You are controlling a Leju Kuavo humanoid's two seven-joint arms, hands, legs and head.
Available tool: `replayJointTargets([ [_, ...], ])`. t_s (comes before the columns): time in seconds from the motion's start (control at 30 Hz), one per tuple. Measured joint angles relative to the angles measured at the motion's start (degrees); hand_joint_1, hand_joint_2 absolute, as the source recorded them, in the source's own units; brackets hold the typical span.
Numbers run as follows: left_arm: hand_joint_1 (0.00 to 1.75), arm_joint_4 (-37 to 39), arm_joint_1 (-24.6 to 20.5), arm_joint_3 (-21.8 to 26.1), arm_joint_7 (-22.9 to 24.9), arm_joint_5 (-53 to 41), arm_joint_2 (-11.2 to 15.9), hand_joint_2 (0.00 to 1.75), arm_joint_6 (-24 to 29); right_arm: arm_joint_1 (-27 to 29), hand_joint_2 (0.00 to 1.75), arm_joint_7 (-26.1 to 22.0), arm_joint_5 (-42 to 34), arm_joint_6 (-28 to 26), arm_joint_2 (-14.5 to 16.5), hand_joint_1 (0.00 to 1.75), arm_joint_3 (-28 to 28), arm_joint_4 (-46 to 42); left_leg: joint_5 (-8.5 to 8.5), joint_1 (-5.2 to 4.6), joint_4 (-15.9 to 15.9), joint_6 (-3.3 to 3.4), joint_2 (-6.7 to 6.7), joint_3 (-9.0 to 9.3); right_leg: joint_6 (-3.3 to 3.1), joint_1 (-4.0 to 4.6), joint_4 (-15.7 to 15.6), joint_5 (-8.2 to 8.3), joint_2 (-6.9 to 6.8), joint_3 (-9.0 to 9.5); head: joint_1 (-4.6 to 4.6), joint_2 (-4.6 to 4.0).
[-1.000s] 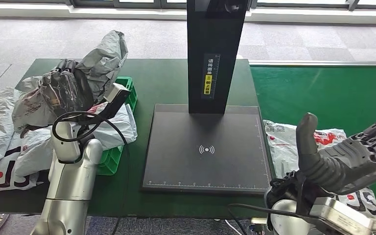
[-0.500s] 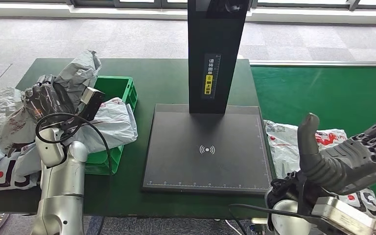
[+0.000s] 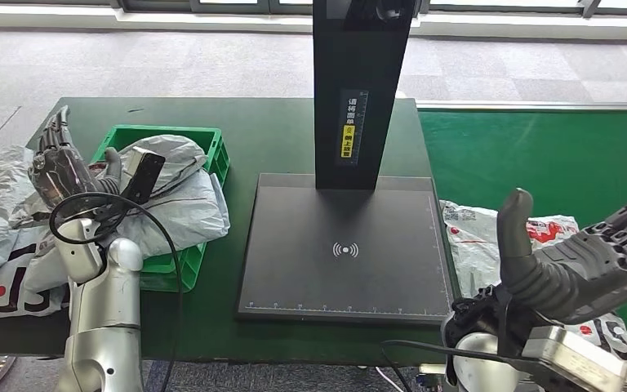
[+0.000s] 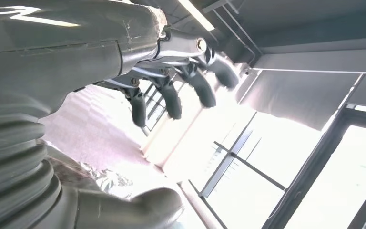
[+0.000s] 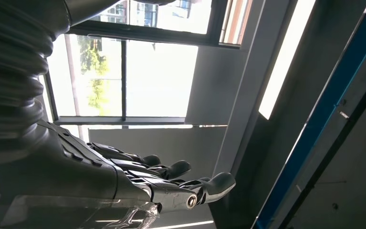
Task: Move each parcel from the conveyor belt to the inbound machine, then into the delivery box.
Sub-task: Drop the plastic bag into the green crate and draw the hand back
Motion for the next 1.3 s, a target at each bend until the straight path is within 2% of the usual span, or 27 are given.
replayJointTargets([
  [0.53, 0.0, -0.62, -0.05, 2.66, -4.97, 0.71, -1.45, 1.75, 0.02, -0.07, 1.75, 0.0, -0.26, 0.0, 0.0, 0.0, -0.04, 0.74, 0.0, 0.0, 0.0, 0.0, -0.05, 0.0, 0.0, 0.0, 0.0, 0.0, -0.01, 0.01, 0.01, 0.0],
  [0.6, 0.0, -1.19, -0.13, 3.78, -7.98, 2.32, -2.02, 1.75, 0.02, -0.05, 1.75, 0.0, -0.28, 0.0, 0.0, 0.0, -0.06, 0.86, 0.0, 0.0, 0.0, 0.0, -0.05, 0.0, 0.0, 0.0, 0.0, 0.0, -0.01, 0.0, 0.01, 0.0],
  [0.67, 0.0, -1.77, -0.54, 5.76, -14.09, 6.36, -3.04, 1.75, 0.02, -0.03, 1.75, 0.0, -0.19, 0.0, 0.0, 0.0, -0.15, 1.03, 0.0, 0.0, 0.0, 0.0, -0.06, -0.01, 0.0, 0.0, 0.0, 0.0, -0.03, 0.01, 0.01, 0.0],
  [0.73, 0.0, -2.16, -0.9, 7.88, -21.01, 15.57, -4.21, 1.75, 0.03, -0.02, 1.75, 0.0, -0.11, 0.0, 0.0, 0.0, -0.44, 1.38, 0.0, 0.0, 0.0, 0.0, -0.05, 0.0, 0.0, 0.0, 0.0, 0.0, -0.05, 0.01, 0.01, 0.0],
  [0.8, 0.0, -3.33, 0.01, 7.64, -24.38, 29.36, -5.14, 1.75, 0.03, 0.02, 1.75, 0.01, -0.2, 0.0, 0.01, 0.0, -1.33, 2.22, -0.02, -0.01, 0.0, 0.0, -0.01, 0.02, 0.0, -0.01, -0.02, 0.0, -0.03, 0.01, 0.01, 0.0],
  [0.9, 0.0, -6.54, 4.09, 0.99, -25.3, 49.2, -5.42, 1.75, -0.1, 0.07, 1.75, 0.03, 0.44, 0.0, 0.03, 0.0, -3.79, 4.92, -0.03, 0.0, 0.0, 0.0, -0.06, 0.02, 0.01, 0.0, -0.05, -0.02, -0.06, 0.02, 0.01, 0.0],
  [1.03, 0.0, -12.41, 11.26, -14.13, -25.64, 66.16, -4.56, 1.75, -4.24, -0.28, 1.75, 1.13, 4.06, 0.02, 0.11, 0.0, -9.9, 12.17, -0.03, -0.01, 0.0, 0.03, -0.34, -0.05, 0.07, -0.02, -0.09, -0.06, -0.29, 0.11, 0.01, 0.0],
  [1.17, 0.0, -17.61, 16.85, -27.54, -25.67, 73.43, -4.15, 1.75, -9.15, -1.87, 1.75, 3.56, 7.61, 0.04, 0.15, 0.0, -16.51, 18.57, -0.07, -0.05, 0.01, 0.09, -0.36, -0.07, 0.1, -0.05, -0.14, -0.04, -0.3, 0.11, 0.01, 0.0],
  [1.3, 0.0, -20.78, 20.1, -37.37, -25.66, 76.74, -3.71, 1.75, -11.97, -4.7, 1.75, 6.68, 11.0, 0.03, 0.01, 0.0, -22.95, 24.32, -0.08, -0.1, 0.02, 0.12, -0.34, -0.06, 0.11, -0.08, -0.15, -0.04, -0.29, 0.1, 0.01, 0.0],
])
